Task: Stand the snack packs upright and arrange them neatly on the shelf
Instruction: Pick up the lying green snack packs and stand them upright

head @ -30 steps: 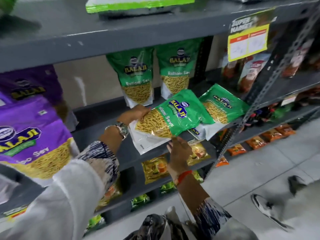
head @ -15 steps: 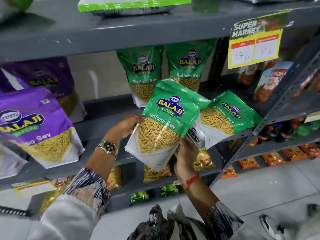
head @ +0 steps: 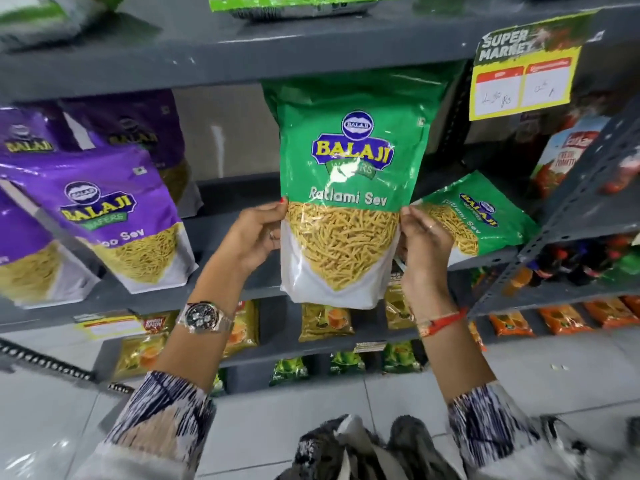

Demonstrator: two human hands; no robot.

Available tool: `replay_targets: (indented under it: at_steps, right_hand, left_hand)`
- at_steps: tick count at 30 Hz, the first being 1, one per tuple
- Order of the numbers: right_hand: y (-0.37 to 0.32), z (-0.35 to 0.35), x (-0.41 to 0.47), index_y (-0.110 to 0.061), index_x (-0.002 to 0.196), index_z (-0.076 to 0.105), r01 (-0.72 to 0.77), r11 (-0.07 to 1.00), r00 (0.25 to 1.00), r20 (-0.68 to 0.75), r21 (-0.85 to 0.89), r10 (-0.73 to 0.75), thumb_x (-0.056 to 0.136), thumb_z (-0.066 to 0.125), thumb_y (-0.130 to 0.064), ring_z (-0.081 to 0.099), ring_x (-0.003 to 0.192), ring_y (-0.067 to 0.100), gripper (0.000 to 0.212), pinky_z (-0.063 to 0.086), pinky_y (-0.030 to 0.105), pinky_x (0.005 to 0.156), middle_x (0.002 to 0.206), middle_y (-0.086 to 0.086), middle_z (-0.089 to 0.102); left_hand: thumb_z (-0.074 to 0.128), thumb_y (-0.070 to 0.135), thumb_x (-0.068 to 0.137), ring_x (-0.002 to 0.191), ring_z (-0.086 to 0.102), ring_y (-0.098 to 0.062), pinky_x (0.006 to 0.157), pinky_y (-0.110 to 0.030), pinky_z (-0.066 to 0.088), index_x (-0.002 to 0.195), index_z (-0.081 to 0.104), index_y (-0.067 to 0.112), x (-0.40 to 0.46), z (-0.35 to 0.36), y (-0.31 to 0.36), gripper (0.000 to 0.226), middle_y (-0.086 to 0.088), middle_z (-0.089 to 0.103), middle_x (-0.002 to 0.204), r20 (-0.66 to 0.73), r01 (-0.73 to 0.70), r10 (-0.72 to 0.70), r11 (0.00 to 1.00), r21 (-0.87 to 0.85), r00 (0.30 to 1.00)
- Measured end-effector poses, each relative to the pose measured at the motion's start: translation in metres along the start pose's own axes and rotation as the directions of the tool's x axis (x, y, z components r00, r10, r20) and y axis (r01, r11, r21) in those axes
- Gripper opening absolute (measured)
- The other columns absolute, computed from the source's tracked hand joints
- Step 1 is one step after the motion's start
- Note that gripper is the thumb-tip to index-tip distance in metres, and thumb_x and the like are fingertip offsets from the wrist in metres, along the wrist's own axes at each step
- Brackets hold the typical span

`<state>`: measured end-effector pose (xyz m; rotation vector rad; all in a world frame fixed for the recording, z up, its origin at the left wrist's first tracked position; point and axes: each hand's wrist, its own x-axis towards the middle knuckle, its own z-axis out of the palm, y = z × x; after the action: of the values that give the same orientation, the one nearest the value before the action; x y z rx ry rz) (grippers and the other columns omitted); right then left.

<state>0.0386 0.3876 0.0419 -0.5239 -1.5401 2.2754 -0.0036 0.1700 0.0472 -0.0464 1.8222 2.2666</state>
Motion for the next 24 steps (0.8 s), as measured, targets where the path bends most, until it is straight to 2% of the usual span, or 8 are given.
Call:
replay_targets:
  at_steps: [2,6,10,13,16,19,22,24]
  right_hand:
    - [0.002,0.001,-0.009,0.001,0.114,0.062,0.009,1.0,1.0,0.019,0.006,-0.009,0.087,0.059,-0.007,0.063,0.089,0.014,0.028,0.05,0.038,0.097,0.087,-0.005,0.067]
    - [0.017,0.005,-0.02,0.002,0.111,0.062,0.053,0.998,0.997,0.051,-0.035,-0.051,0.088,0.057,-0.006,0.064,0.076,0.002,0.025,0.053,0.024,0.082,0.083,-0.006,0.066]
    - [0.027,0.017,-0.022,-0.011,0.096,0.063,0.072,0.992,0.99,0.131,-0.099,-0.059,0.09,0.054,-0.008,0.062,0.085,0.016,0.011,0.049,0.042,0.092,0.088,0.004,0.067]
    - [0.032,0.028,-0.01,-0.01,0.099,0.062,0.098,0.984,0.983,0.17,-0.151,-0.072,0.091,0.054,-0.012,0.062,0.097,0.022,0.011,0.049,0.05,0.098,0.1,0.012,0.067]
    - [0.038,0.04,0.005,-0.005,0.107,0.058,0.093,0.98,0.978,0.202,-0.174,-0.057,0.093,0.051,-0.012,0.061,0.102,0.023,0.018,0.046,0.053,0.101,0.107,0.015,0.066]
    - [0.042,0.05,0.022,0.002,0.113,0.055,0.069,0.979,0.973,0.231,-0.19,-0.024,0.094,0.048,-0.01,0.059,0.112,0.035,0.024,0.043,0.055,0.104,0.119,0.026,0.061]
    - [0.044,0.057,0.037,0.005,0.116,0.052,0.055,0.977,0.967,0.255,-0.204,-0.001,0.095,0.045,-0.008,0.056,0.116,0.036,0.026,0.041,0.055,0.106,0.123,0.031,0.058]
    - [0.046,0.058,0.047,0.007,0.116,0.05,0.053,0.975,0.963,0.27,-0.215,0.007,0.095,0.044,-0.008,0.055,0.116,0.035,0.026,0.04,0.055,0.106,0.124,0.032,0.057]
  left_hand:
    - [0.044,0.012,0.091,0.043,0.058,-0.001,0.047,-0.013,0.05,0.066,0.072,0.017,-0.011,-0.008,-0.001,0.038,0.009,0.07,0.054,0.004,-0.016,0.016,1.0,-0.008,1.0]
    - [0.047,0.014,0.09,0.05,0.06,-0.004,0.051,-0.017,0.052,0.08,0.067,0.014,-0.024,-0.023,-0.015,0.023,0.009,0.071,0.059,-0.066,-0.039,0.037,0.999,-0.031,0.997]
    - [0.048,0.011,0.09,0.056,0.065,-0.005,0.054,-0.02,0.054,0.083,0.065,0.011,-0.022,-0.028,-0.026,0.019,0.007,0.073,0.064,-0.217,-0.051,0.028,0.994,-0.1,0.976]
    - [0.047,0.011,0.092,0.063,0.065,-0.008,0.057,-0.022,0.055,0.084,0.065,0.011,-0.018,-0.028,-0.027,0.02,0.002,0.072,0.073,-0.273,-0.039,0.006,0.992,-0.116,0.962]
    - [0.043,0.009,0.093,0.068,0.064,-0.01,0.064,-0.025,0.057,0.09,0.063,0.011,-0.003,-0.031,-0.023,0.02,0.002,0.072,0.077,-0.295,-0.045,0.01,0.992,-0.114,0.955]
    - [0.04,0.006,0.094,0.077,0.06,-0.015,0.079,-0.031,0.051,0.11,0.059,0.004,0.013,-0.029,-0.021,0.025,-0.004,0.065,0.093,-0.323,-0.06,0.025,0.993,-0.098,0.946]
    - [0.039,0.004,0.094,0.078,0.06,-0.016,0.081,-0.033,0.051,0.121,0.054,-0.001,0.027,-0.028,-0.022,0.031,-0.005,0.064,0.095,-0.337,-0.059,0.028,0.995,-0.082,0.941]
    - [0.039,0.003,0.094,0.071,0.063,-0.011,0.073,-0.028,0.055,0.122,0.053,-0.001,0.036,-0.027,-0.023,0.032,-0.004,0.064,0.096,-0.34,-0.051,0.015,0.994,-0.095,0.94]
